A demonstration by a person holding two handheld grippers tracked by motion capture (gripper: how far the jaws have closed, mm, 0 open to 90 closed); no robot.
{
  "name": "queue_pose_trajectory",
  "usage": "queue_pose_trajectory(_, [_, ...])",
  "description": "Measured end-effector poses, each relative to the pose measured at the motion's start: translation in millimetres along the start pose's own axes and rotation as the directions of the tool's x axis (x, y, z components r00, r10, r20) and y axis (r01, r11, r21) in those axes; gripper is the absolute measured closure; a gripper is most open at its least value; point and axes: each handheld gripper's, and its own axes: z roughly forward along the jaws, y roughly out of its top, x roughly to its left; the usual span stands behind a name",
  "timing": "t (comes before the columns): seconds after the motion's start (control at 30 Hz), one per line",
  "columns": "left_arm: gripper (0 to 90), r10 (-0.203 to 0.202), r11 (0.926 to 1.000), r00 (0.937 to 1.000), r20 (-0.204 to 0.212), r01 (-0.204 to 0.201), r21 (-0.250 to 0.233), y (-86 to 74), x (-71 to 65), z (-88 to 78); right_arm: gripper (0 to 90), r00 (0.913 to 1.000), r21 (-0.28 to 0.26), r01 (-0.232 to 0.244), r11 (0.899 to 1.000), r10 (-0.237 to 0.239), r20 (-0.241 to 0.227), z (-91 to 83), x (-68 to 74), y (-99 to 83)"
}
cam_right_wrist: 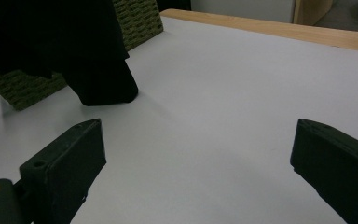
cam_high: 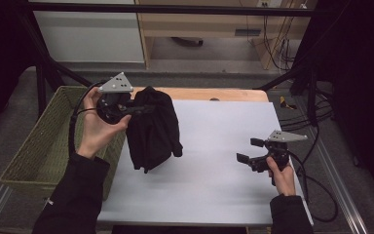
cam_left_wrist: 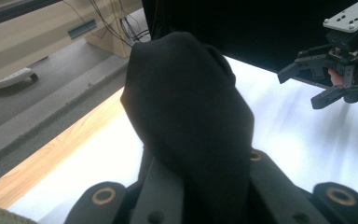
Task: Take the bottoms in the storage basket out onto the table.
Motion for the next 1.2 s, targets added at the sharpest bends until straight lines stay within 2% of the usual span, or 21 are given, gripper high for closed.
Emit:
queue_pose_trajectory(0.4, [85.5,0.009,1.0000,0.9999,0.008,-0.009,0.005,-6.3,-3.0,16.3,3.7,1.0000,0.001,0.002,1.000,-0.002,0.001,0.3,0.0,-0.2])
queue_pose_trajectory(1.2, [85.3,0.016,0.9993,0.9983,0.055,-0.018,0.034,-19.7,-11.0,52.7,3.7,1.0000,-0.002,0.002,1.000,-0.002,-0.003,0.4,0.1,-0.1])
